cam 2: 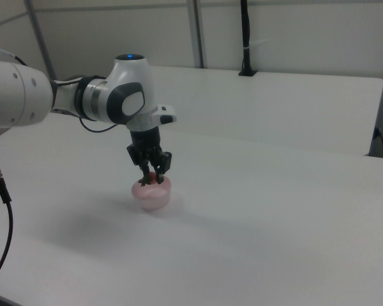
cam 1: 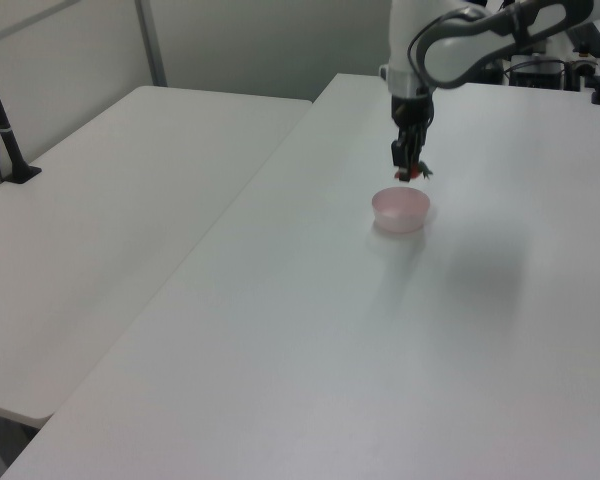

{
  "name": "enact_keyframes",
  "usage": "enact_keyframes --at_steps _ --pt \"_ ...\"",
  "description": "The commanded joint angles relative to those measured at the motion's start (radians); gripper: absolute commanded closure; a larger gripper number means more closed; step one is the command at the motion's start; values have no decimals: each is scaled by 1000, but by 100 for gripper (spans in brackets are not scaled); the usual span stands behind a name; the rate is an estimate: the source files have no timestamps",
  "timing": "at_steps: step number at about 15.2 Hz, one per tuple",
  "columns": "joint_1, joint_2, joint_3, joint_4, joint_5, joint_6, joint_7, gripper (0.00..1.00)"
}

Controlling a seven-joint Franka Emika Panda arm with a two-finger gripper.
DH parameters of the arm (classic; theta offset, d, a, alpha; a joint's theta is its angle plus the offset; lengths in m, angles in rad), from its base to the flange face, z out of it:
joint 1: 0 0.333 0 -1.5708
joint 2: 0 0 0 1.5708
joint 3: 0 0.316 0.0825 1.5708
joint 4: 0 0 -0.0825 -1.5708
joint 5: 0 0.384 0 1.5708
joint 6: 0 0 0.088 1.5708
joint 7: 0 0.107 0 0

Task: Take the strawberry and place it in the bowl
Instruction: 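Carry the strawberry over the pink bowl and lower it in, then open the gripper and raise it away from the bowl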

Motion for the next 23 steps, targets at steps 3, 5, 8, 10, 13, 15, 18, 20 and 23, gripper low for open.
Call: enact_keyframes --at_steps 3,5,8,10,13,15,18,20,23 --pt "50 47 -5 16 -24 3 75 52" --pt "53 54 -5 16 -36 3 75 30" --pt "55 43 -5 19 -36 -5 144 0" --pt "56 -9 -4 54 -36 -67 187 0" --pt "58 -122 -4 104 -30 -262 190 0" --pt "60 -224 -4 100 -27 -347 184 0" --pt "57 -328 -16 82 -26 -407 176 0" --pt "56 -362 -31 46 -26 -398 138 0" --pt "46 -370 -39 43 -26 -390 -93 0"
